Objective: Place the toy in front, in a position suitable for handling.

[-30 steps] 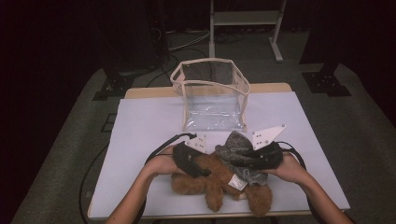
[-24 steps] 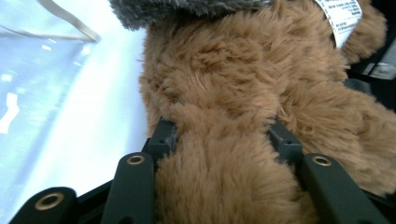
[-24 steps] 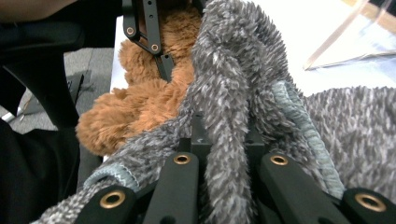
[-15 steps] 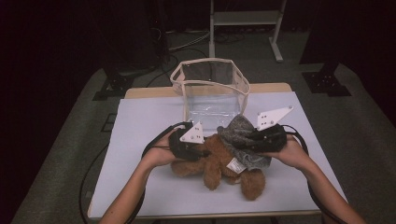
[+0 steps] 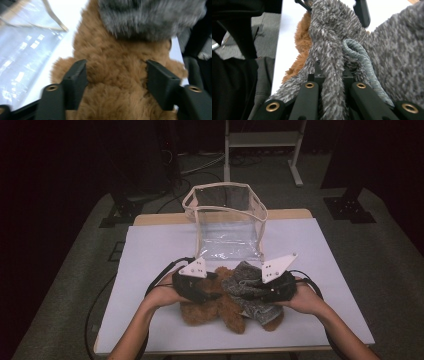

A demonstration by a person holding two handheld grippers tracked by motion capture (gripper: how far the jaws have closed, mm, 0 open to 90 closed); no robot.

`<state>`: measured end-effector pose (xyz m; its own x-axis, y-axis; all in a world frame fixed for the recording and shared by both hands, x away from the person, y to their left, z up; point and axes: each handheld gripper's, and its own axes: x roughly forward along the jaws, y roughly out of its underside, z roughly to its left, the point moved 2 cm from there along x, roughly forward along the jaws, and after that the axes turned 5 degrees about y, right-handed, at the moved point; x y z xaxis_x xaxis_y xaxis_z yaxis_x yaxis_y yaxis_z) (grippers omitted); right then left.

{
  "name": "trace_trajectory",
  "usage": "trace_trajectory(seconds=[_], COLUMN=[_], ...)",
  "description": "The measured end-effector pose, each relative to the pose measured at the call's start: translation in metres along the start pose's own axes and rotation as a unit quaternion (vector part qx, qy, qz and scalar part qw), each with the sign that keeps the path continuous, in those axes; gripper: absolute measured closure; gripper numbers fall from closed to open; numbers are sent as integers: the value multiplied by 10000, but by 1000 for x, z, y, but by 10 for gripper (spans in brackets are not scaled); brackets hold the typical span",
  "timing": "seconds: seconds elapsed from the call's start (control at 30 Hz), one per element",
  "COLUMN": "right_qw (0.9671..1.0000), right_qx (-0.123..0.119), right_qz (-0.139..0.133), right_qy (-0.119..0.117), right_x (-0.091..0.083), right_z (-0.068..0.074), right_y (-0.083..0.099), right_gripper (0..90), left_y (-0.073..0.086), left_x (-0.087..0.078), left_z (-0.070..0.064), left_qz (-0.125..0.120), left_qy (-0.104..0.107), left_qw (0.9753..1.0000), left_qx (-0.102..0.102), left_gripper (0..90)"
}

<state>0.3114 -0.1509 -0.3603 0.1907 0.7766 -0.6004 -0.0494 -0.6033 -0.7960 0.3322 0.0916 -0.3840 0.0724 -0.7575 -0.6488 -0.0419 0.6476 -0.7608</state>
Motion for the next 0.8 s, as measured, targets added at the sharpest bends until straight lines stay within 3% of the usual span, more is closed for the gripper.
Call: trace_trajectory(seconds=[0.13, 0.3, 0.47, 0.6, 0.8], right_qw=[9996, 9997, 9999, 9999, 9992], right_qx=[-113, -52, 11, 35, -259], right_qz=[-30, 76, 22, 62, 224], right_qy=[257, 215, 163, 77, 219], right_x=[-6, 4, 0, -10, -4], right_z=[-11, -22, -17, -11, -8], right_y=[-17, -18, -1, 8, -15], right_gripper=[807, 806, 807, 807, 805], left_y=[2, 3, 2, 3, 2], left_x=[3, 3, -5, -3, 5], left_z=[-5, -6, -7, -12, -12], left_qz=[-76, -7, 45, 80, 188], left_qy=[18, -41, -161, -128, -131], left_qw=[10000, 10000, 9998, 9999, 9996], left_qx=[46, 61, 49, 76, 160], left_gripper=[379, 368, 333, 351, 371])
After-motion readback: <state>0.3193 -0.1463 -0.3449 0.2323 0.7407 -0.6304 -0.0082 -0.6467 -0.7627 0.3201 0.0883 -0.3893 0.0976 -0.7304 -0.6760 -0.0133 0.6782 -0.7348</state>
